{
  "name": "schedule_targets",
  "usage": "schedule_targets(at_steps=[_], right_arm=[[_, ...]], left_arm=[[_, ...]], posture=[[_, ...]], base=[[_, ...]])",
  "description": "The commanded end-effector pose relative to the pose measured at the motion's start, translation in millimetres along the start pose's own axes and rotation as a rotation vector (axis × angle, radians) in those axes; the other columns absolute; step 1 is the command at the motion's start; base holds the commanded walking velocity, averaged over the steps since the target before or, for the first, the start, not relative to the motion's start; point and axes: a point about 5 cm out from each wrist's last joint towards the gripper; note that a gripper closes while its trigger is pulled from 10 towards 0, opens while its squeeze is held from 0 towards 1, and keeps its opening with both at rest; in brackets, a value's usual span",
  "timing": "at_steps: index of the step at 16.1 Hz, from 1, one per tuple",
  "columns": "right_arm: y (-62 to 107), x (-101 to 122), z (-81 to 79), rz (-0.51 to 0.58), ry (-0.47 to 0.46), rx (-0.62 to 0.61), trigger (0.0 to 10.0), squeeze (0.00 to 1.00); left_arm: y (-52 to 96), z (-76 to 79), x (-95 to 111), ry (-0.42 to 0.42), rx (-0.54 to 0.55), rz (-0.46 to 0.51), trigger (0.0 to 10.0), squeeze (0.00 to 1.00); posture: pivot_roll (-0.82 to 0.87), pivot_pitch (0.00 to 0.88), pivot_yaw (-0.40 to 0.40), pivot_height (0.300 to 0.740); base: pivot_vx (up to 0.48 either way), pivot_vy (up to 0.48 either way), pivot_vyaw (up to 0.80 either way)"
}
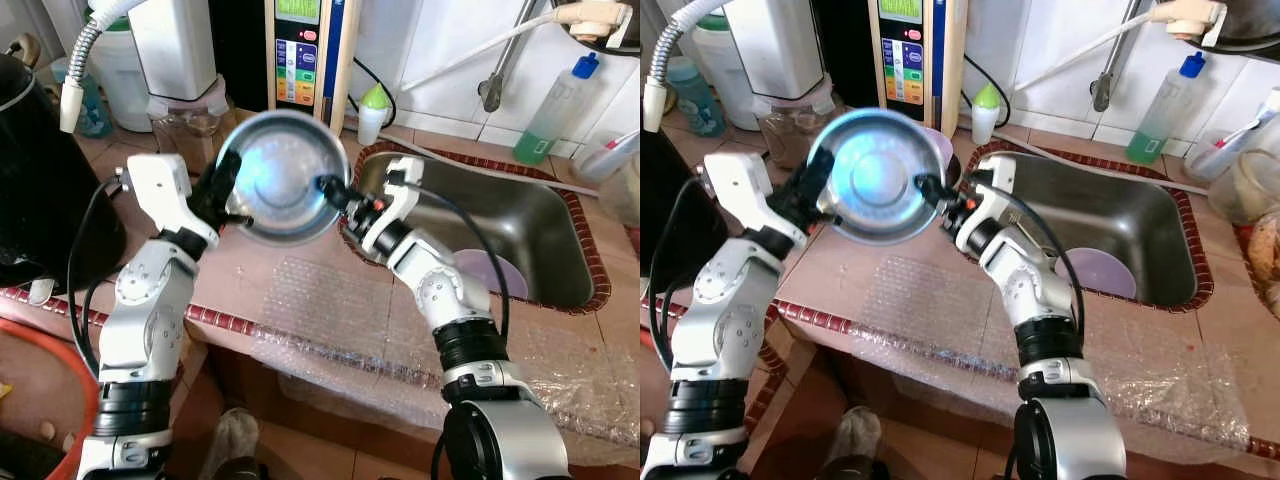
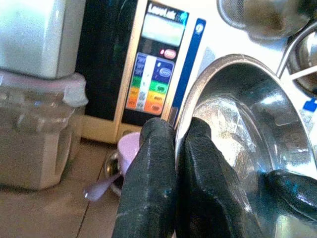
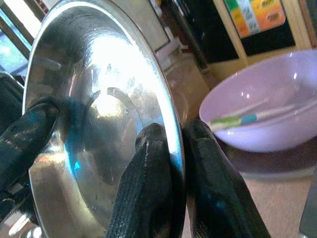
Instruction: Kitchen organization
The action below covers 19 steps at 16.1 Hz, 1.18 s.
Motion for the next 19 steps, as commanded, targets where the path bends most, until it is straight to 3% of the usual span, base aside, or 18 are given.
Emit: schedule_targets(at_steps=[1, 5, 8, 11, 14, 17, 19], right_arm=[[3.2, 22.1, 4.9, 0.07, 0.044, -0.01, 0.0, 0.0], [8.3, 38.6, 16.5, 0.127, 0.07, -0.084, 0.0, 0.0], [12.8, 54.6, 29.0, 0.187, 0.108, -0.205, 0.0, 0.0], [18.4, 64.1, 44.7, 0.219, 0.142, -0.348, 0.0, 0.0], [36.5, 70.7, 73.1, 0.226, 0.194, -0.585, 0.0, 0.0], [64.0, 65.4, 102.6, 0.128, 0.296, -0.818, 0.0, 0.0], [81.6, 56.1, 117.3, 0.066, 0.31, -0.942, 0.0, 0.0]], left_arm=[[-4.1, 5.5, 7.5, -0.027, -0.007, 0.022, 10.0, 1.0], [-11.4, 27.2, -0.6, -0.045, -0.09, 0.009, 10.0, 1.0], [-14.9, 44.0, -1.9, -0.081, -0.153, 0.015, 10.0, 1.0], [-14.3, 41.3, -4.8, -0.09, -0.143, 0.013, 10.0, 1.0], [-8.3, 32.3, -13.8, -0.09, -0.101, -0.013, 10.0, 1.0], [1.7, 22.6, -28.4, -0.093, -0.059, -0.061, 10.0, 1.0], [8.5, 16.9, -38.6, -0.1, -0.038, -0.099, 10.0, 1.0]], posture=[[0.04, 0.0, -0.021, 0.74], [0.04, 0.0, -0.014, 0.74], [0.03, 0.0, -0.01, 0.74], [0.03, 0.0, -0.009, 0.74], [0.03, 0.0, -0.011, 0.74], [0.04, 0.0, -0.01, 0.74], [0.04, 0.0, -0.01, 0.74]], base=[[0.0, 0.0, 0.0], [0.0, 0.0, 0.0], [0.0, 0.0, 0.0], [0.0, 0.0, 0.0], [0.0, 0.0, 0.0], [0.0, 0.0, 0.0], [0.0, 0.0, 0.0]])
Point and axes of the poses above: a point about 5 cm out from each wrist's last joint towards the gripper, its own y axis pointing back from the gripper into the wrist, its own x axis along the axis of the wrist's last joint, z = x × y, and after that the axes turned 15 degrees about y, right-handed
